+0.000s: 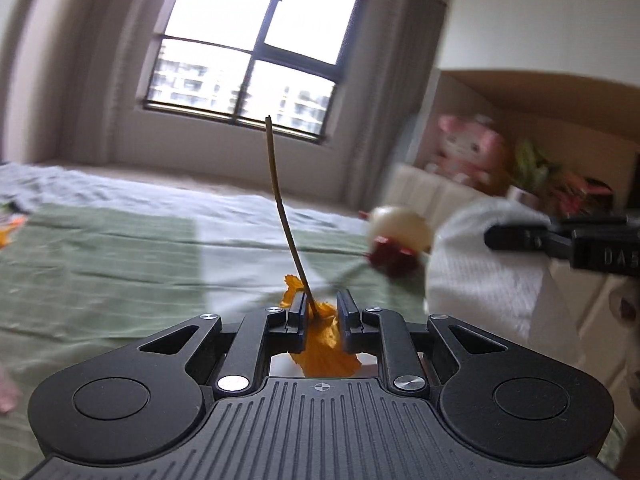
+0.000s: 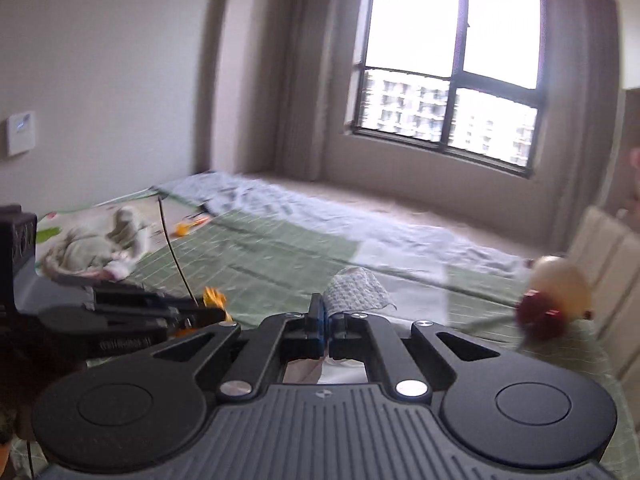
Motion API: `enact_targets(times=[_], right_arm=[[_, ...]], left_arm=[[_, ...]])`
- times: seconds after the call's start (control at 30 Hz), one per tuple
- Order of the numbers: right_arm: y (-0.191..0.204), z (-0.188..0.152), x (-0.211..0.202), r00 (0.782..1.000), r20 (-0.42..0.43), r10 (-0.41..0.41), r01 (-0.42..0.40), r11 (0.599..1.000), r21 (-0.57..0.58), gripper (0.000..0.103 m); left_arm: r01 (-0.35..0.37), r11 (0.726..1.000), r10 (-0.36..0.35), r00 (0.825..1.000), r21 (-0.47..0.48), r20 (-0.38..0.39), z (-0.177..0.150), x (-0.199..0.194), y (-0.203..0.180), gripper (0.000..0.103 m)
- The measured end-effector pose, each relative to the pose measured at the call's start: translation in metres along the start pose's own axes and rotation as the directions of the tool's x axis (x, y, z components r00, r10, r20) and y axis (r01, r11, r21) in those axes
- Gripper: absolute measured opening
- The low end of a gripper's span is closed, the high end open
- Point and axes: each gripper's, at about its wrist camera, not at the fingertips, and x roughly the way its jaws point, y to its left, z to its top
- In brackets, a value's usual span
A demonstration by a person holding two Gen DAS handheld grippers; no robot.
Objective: Organize soft objects
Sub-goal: 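Grasp the white tissue with the right tool, then release the flower from the left tool into the box while the right tool releases the tissue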
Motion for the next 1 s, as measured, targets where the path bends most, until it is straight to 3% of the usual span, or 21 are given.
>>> enact_targets(times=[0.27,0.43,0.5,0.6,0.63,0.7,0.73,0.77,0.87,1.0], right_arm=[[-0.098,-0.043,-0.022,0.996,-0.017,-0.083,0.084,0.987,0.134,0.002],[-0.128,-0.072,-0.007,0.996,-0.052,-0.073,0.082,0.974,0.212,0.002],[-0.133,-0.082,0.008,0.996,-0.066,-0.059,0.073,0.969,0.238,0.002],[-0.137,-0.097,0.035,0.996,-0.086,-0.028,0.050,0.960,0.274,0.002],[-0.139,-0.104,0.046,0.995,-0.096,-0.012,0.039,0.957,0.286,0.002],[-0.139,-0.118,0.067,0.993,-0.121,0.014,0.025,0.951,0.309,0.002],[-0.141,-0.125,0.074,0.991,-0.135,0.027,0.018,0.948,0.319,0.002],[-0.141,-0.134,0.086,0.987,-0.153,0.043,0.010,0.943,0.333,0.002],[-0.138,-0.161,0.118,0.970,-0.206,0.127,-0.037,0.919,0.392,0.002],[-0.127,-0.197,0.157,0.933,-0.287,0.218,-0.059,0.878,0.476,0.002]], left_arm=[[0.160,0.982,-0.143,0.978,0.104,-0.151,-0.035,0.078,-0.113,0.019],[0.211,0.971,-0.181,0.956,0.115,-0.232,-0.060,0.115,-0.136,0.019],[0.242,0.967,-0.210,0.937,0.085,-0.278,-0.075,0.134,-0.133,0.019],[0.304,0.953,-0.284,0.884,-0.005,-0.372,-0.104,0.173,-0.120,0.024],[0.293,0.956,-0.271,0.872,-0.007,-0.408,-0.117,0.187,-0.115,0.025],[0.207,0.974,-0.143,0.877,0.092,-0.459,-0.138,0.204,-0.108,0.024],[0.164,0.972,-0.069,0.883,0.168,-0.465,-0.147,0.210,-0.105,0.025],[0.153,0.967,-0.044,0.887,0.202,-0.461,-0.151,0.213,-0.101,0.025],[0.170,0.976,-0.091,0.882,0.133,-0.462,-0.154,0.212,-0.076,0.025],[0.179,0.979,-0.124,0.897,0.093,-0.424,-0.146,0.200,-0.049,0.025]])
